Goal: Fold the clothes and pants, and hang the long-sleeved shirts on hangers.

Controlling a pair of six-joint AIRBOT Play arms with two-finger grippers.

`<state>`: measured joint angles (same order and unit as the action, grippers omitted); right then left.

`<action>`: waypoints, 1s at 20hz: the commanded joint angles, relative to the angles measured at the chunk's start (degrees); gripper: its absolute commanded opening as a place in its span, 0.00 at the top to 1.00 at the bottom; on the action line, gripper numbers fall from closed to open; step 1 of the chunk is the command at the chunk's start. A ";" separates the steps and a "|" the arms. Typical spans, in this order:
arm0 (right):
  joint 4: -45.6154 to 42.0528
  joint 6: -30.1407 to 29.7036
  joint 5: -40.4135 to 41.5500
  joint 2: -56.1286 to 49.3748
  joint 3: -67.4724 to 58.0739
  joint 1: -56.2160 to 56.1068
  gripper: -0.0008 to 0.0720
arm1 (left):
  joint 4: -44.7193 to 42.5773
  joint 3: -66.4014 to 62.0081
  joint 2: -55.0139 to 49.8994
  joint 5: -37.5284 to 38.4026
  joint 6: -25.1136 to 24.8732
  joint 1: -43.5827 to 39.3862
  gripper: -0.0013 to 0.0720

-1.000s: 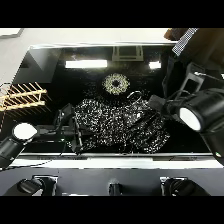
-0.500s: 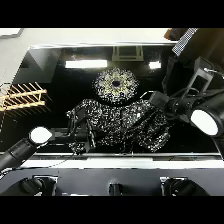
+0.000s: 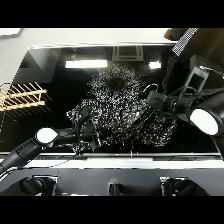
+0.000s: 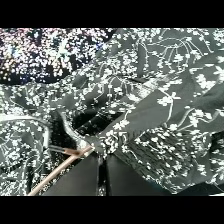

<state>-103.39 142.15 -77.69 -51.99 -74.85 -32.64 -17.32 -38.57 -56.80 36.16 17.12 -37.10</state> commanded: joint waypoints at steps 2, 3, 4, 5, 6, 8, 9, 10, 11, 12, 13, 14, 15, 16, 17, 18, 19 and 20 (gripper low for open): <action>0.74 -0.87 0.74 -0.04 -0.07 -0.04 0.95 | 5.03 -0.09 -0.63 -0.26 -3.96 -0.81 0.96; 0.74 -1.05 0.74 -0.04 -0.07 -0.07 0.91 | 6.34 -0.09 -0.66 -0.28 -4.94 -0.79 0.96; 0.94 -1.66 0.74 -0.04 -0.07 -0.07 0.78 | 7.54 -0.09 -0.66 -0.28 -5.95 -0.79 0.96; 1.44 -2.91 0.70 -0.04 -0.07 -0.07 0.71 | 8.41 -0.09 -0.70 -0.28 -6.80 -0.79 0.96; 2.32 -4.15 0.66 -0.02 -0.07 -0.07 0.68 | 8.44 -0.09 -0.70 -0.52 -6.88 -0.79 0.96; 3.30 -5.14 -0.24 0.07 -0.09 -0.07 0.51 | 8.61 -0.11 -0.70 -1.11 -6.91 -0.79 0.96; 3.28 -5.57 -0.59 0.35 -0.07 -0.07 0.47 | 8.61 -0.15 -0.68 -1.18 -6.93 -0.79 0.96; 3.23 -6.19 -0.48 0.81 -0.09 -0.04 0.44 | 8.61 -0.15 -0.68 -1.18 -6.93 -0.79 0.96; 3.02 -6.56 -0.07 1.51 -0.09 -0.04 0.39 | 8.61 -0.15 -0.68 -1.18 -6.91 -0.79 0.96; 2.29 -6.54 0.26 2.45 -0.22 -0.04 0.30 | 8.61 -0.15 -0.68 -1.18 -6.93 -0.79 0.96; 1.20 -6.51 0.68 3.58 -0.39 -0.04 0.26 | 8.61 -0.15 -0.68 -1.29 -6.93 -0.79 0.96; -1.38 -6.49 1.11 4.96 -0.79 -0.04 0.26 | 8.61 -0.15 -0.68 -1.29 -6.93 -0.79 0.96; -4.81 -5.62 1.07 6.16 -1.38 -0.04 0.26 | 8.61 -0.15 -0.68 -1.27 -6.91 -0.79 0.96; -9.07 -2.80 -0.24 7.13 -2.43 0.48 0.25 | 8.61 -0.15 -0.68 -1.27 -6.88 -0.79 0.96; -10.01 -2.05 -2.73 7.19 -4.07 2.71 0.22 | 8.61 -0.15 -0.68 -1.27 -6.88 -0.79 0.96; -8.31 -4.83 -6.27 6.47 -5.88 6.93 0.21 | 8.61 -0.15 -0.68 -1.27 -6.88 -0.79 0.96; -4.17 -9.75 -9.40 5.33 -7.21 11.78 0.16 | 8.61 -0.15 -0.68 -1.27 -6.88 -0.79 0.96; 2.71 -15.96 -11.50 3.87 -8.37 17.68 0.05 | 8.61 -0.15 -0.68 -1.27 -6.88 -0.79 0.96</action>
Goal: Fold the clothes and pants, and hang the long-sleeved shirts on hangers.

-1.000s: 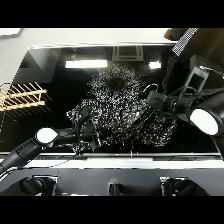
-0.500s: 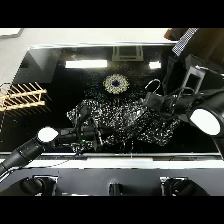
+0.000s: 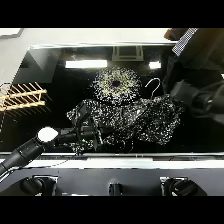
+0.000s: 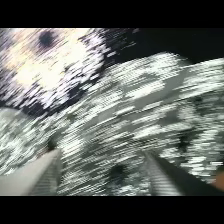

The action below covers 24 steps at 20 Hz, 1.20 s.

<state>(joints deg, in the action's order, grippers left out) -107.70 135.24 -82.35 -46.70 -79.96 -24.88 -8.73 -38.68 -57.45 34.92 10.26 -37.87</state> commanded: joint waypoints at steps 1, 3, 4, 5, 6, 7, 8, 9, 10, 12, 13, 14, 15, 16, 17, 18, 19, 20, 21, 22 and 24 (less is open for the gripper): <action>14.88 -17.11 -6.97 -2.67 -4.31 15.10 0.06 | 0.02 -0.04 -0.02 -0.02 -0.02 -0.02 0.96; 29.03 -42.62 -6.49 -4.68 -6.38 22.27 0.21 | 0.02 -0.04 -0.02 -0.02 0.00 -0.02 0.96; 30.97 -56.63 -7.15 -4.92 -6.45 22.84 0.25 | 0.00 -0.04 -0.02 -0.04 0.00 -0.02 0.96; 31.21 -73.26 -7.87 -4.90 -6.47 22.80 0.26 | 0.02 -0.02 -0.02 -0.07 0.00 -0.02 0.96; 32.22 -88.50 -7.82 -4.92 -6.43 22.80 0.26 | 0.00 -0.02 -0.02 -0.07 -0.02 0.00 0.96; 33.16 -95.19 -7.78 -5.05 -6.43 22.80 0.26 | 0.00 -0.02 -0.02 -0.04 -0.02 0.00 0.96; 33.48 -97.31 -7.93 -5.81 -6.38 22.80 0.23 | 0.00 -0.02 -0.02 -0.04 0.00 0.00 0.96; 33.62 -97.83 -8.52 -6.84 -6.29 22.80 0.23 | 0.00 -0.02 -0.02 -0.04 0.00 0.00 0.96; 34.56 -99.23 -9.40 -8.41 -6.29 22.80 0.24 | 0.00 -0.02 -0.02 -0.04 -0.02 0.00 0.96; 38.95 -104.98 -9.66 -11.28 -6.21 22.80 0.27 | -0.02 -0.02 -0.02 -0.04 -0.02 0.00 0.96; 40.72 -109.02 -9.70 -12.66 -6.21 22.80 0.27 | 0.00 -0.02 -0.02 -0.07 -0.02 0.00 0.96; 41.03 -111.14 -9.73 -13.88 -6.21 22.80 0.27 | -0.02 -0.02 -0.02 -0.07 -0.02 0.04 0.96; 41.00 -111.80 -9.68 -15.12 -6.21 22.80 0.27 | -0.02 -0.02 -0.02 -0.04 -0.02 0.04 0.96; 40.94 -112.69 -9.22 -16.22 -6.21 22.80 0.27 | -0.02 -0.02 -0.02 -0.04 -0.02 0.04 0.96; 41.00 -113.94 -8.41 -17.07 -6.21 22.80 0.27 | -0.02 -0.02 -0.02 -0.04 -0.02 0.04 0.96; 41.03 -115.21 -7.32 -17.79 -6.21 22.80 0.27 | -0.02 -0.02 -0.02 -0.04 -0.02 0.04 0.96; 41.03 -116.52 -6.12 -18.45 -6.21 22.80 0.29 | -0.02 -0.02 -0.02 -0.07 -0.02 0.04 0.96; 41.09 -117.28 -5.35 -19.04 -6.21 22.80 0.32 | -0.02 -0.02 -0.02 -0.04 -0.02 0.04 0.96; 41.33 -117.81 -5.16 -19.69 -6.21 22.80 0.32 | -0.02 -0.02 -0.02 -0.04 -0.02 0.04 0.96; 41.62 -117.79 -5.38 -20.31 -6.21 22.80 0.32 | -0.02 -0.02 -0.02 -0.04 -0.02 0.04 0.96; 42.53 -117.98 -6.08 -21.18 -6.19 22.80 0.32 | -0.02 -0.02 -0.02 -0.04 -0.02 0.04 0.96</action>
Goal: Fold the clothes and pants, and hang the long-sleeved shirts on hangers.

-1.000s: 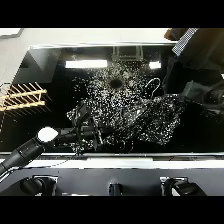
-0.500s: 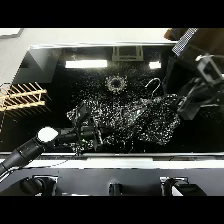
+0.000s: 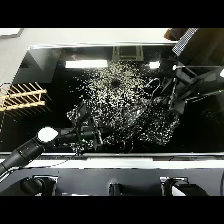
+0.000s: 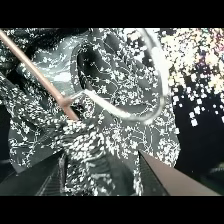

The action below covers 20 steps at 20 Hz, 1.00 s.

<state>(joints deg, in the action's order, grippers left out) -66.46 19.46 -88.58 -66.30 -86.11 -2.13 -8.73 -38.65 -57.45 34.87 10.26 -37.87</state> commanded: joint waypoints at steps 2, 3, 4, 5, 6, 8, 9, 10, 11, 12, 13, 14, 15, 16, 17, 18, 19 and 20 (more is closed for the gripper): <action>1.38 -2.38 0.04 -1.99 -0.02 0.04 0.45 | -0.02 -0.04 -0.02 0.00 -0.02 0.04 0.96; 1.38 -2.38 -0.24 -2.10 0.11 0.04 0.57 | -0.02 -0.04 -0.02 0.00 -0.02 0.04 0.96; 1.46 -2.38 -0.90 -2.10 0.31 0.04 0.67 | -0.02 -0.04 -0.02 0.00 -0.02 0.04 0.96; 1.60 -2.38 -2.12 -2.10 0.31 0.04 0.87 | -0.02 -0.04 -0.02 0.00 -0.02 0.04 0.96; 1.62 -2.34 -3.32 -2.08 0.31 0.04 0.95 | -0.02 -0.04 -0.02 0.00 0.00 0.04 0.96; 1.60 -2.34 -5.68 -2.01 0.31 0.04 0.96 | -0.02 -0.04 -0.02 -0.07 0.02 0.04 0.96; 1.53 -2.34 -6.03 -1.77 0.31 0.04 0.96 | -0.02 -0.04 -0.02 -0.04 0.04 0.04 0.96; 1.46 -2.34 -5.84 -1.38 0.31 0.04 0.96 | -0.02 -0.04 -0.02 -0.04 0.22 0.04 0.95; 1.44 -2.34 -5.49 -0.83 0.31 0.04 0.96 | -0.02 -0.04 -0.02 -0.07 0.22 0.04 0.90; 1.22 -2.34 -5.40 -0.20 0.31 0.04 0.96 | -0.02 -0.04 -0.02 -0.11 0.44 0.07 0.75; 0.57 -2.27 -5.44 0.37 0.31 0.15 0.96 | -0.02 -0.04 -0.02 -1.25 3.13 0.04 0.57; -1.05 -2.12 -5.44 1.09 0.31 0.15 0.96 | -0.02 -0.04 -0.02 -3.26 6.75 0.07 0.40; -2.12 -2.08 -5.57 1.73 0.31 0.15 0.97 | -0.02 -0.04 0.00 -5.57 9.99 0.09 0.25; -2.91 -1.44 -5.51 2.43 0.31 0.15 0.97 | -0.04 -0.04 0.04 -7.56 12.59 0.37 0.19; -3.28 -0.52 -5.55 2.97 0.31 0.15 0.97 | -0.02 -0.04 0.07 -8.63 13.97 0.94 0.17; -3.67 0.04 -5.51 3.58 0.31 0.15 0.97 | -0.02 -0.04 0.09 -8.85 14.53 2.01 0.16; -4.35 0.04 -5.46 4.09 0.31 0.15 0.97 | -0.04 -0.04 0.17 -8.85 15.37 3.52 0.16; -4.96 0.04 -5.44 4.72 0.31 0.15 0.97 | -0.04 -0.04 0.22 -8.87 18.18 5.46 0.16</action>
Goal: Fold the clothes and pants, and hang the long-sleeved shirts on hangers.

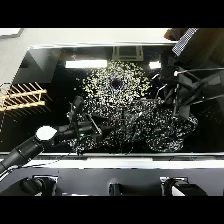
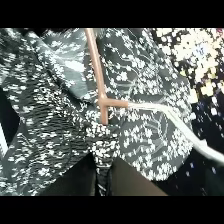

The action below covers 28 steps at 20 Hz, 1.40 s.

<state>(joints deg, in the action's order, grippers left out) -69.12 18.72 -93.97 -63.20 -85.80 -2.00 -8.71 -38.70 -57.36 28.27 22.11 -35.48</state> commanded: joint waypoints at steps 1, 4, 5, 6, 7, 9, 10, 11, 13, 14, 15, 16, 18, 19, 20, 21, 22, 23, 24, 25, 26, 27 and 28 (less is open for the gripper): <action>-2.95 0.87 -0.04 2.14 0.00 0.02 0.97 | -0.07 0.00 0.11 -2.23 11.61 5.57 0.16; -4.55 2.73 -0.07 3.39 0.00 0.02 0.97 | -0.57 0.11 -0.11 -2.21 32.92 14.43 0.16; -4.79 3.50 -0.11 3.48 0.00 0.02 0.96 | -1.86 0.11 -0.48 -2.16 38.07 16.52 0.17; -5.07 4.00 0.04 3.48 0.00 0.02 0.96 | -3.93 0.11 -1.14 -1.66 40.52 17.77 0.17; -5.05 4.81 0.63 3.48 0.00 0.02 0.96 | -6.19 0.11 -2.12 -0.68 42.64 18.16 0.17; -5.05 6.56 1.79 3.37 0.00 0.00 0.96 | -9.31 -0.04 -4.92 2.10 46.66 16.90 0.17; -5.05 7.04 2.03 3.26 0.00 0.02 0.96 | -9.40 -0.39 -6.12 2.82 46.99 15.26 0.17; -5.09 7.76 2.51 3.19 0.13 0.02 0.96 | -9.42 -1.01 -7.10 2.38 46.97 12.70 0.17; -5.16 10.32 3.28 2.99 0.44 0.02 0.96 | -10.49 -2.75 -8.90 -1.49 48.24 6.80 0.17; -5.16 11.52 3.54 2.89 0.48 0.00 0.96 | -13.09 -4.04 -10.03 -3.32 51.25 4.07 0.17; -5.16 12.17 4.17 2.91 0.72 0.00 0.96 | -17.49 -5.95 -11.50 -4.28 54.88 1.55 0.17; -5.16 12.17 4.26 2.84 0.76 0.00 0.96 | -22.16 -7.96 -12.74 -4.90 58.21 -0.39 0.17; -5.49 12.20 4.74 2.84 0.76 0.00 0.96 | -32.54 -12.35 -14.27 -6.16 66.01 -3.65 0.17; -5.73 12.22 4.92 2.84 0.76 0.00 0.96 | -37.75 -14.01 -14.32 -6.05 70.20 -4.44 0.17; -5.95 12.22 4.98 2.84 0.76 0.00 0.96 | -43.60 -15.54 -14.29 -5.42 75.69 -4.85 0.17; -6.12 12.44 4.98 2.84 0.76 0.00 0.96 | -49.00 -16.70 -14.32 -5.18 80.46 -5.01 0.17; -6.25 12.98 5.03 2.84 0.76 0.00 0.96 | -54.21 -17.68 -14.40 -5.20 84.17 -5.09 0.17; -6.36 13.73 5.03 2.84 0.76 0.00 0.96 | -58.03 -18.69 -14.73 -5.16 86.73 -5.07 0.17; -6.34 13.75 4.98 2.84 0.76 0.00 0.96 | -60.74 -19.98 -15.34 -4.59 88.56 -5.09 0.17; -6.36 13.73 4.98 2.84 0.76 0.00 0.96 | -62.51 -21.97 -16.46 -2.40 88.96 -5.09 0.17; -6.38 13.73 5.07 2.84 0.76 0.00 0.96 | -63.93 -24.11 -17.79 0.31 88.96 -5.35 0.17; -6.40 13.73 5.27 2.84 0.76 0.00 0.96 | -65.57 -26.38 -19.32 2.54 88.96 -5.90 0.18; -6.40 13.75 5.44 2.84 0.76 0.00 0.96 | -67.06 -28.33 -20.74 3.45 89.00 -6.62 0.18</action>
<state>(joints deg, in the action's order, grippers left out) -75.44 32.10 -88.90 -60.31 -85.03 -2.00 -67.16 -61.82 -75.05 27.27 107.20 -40.84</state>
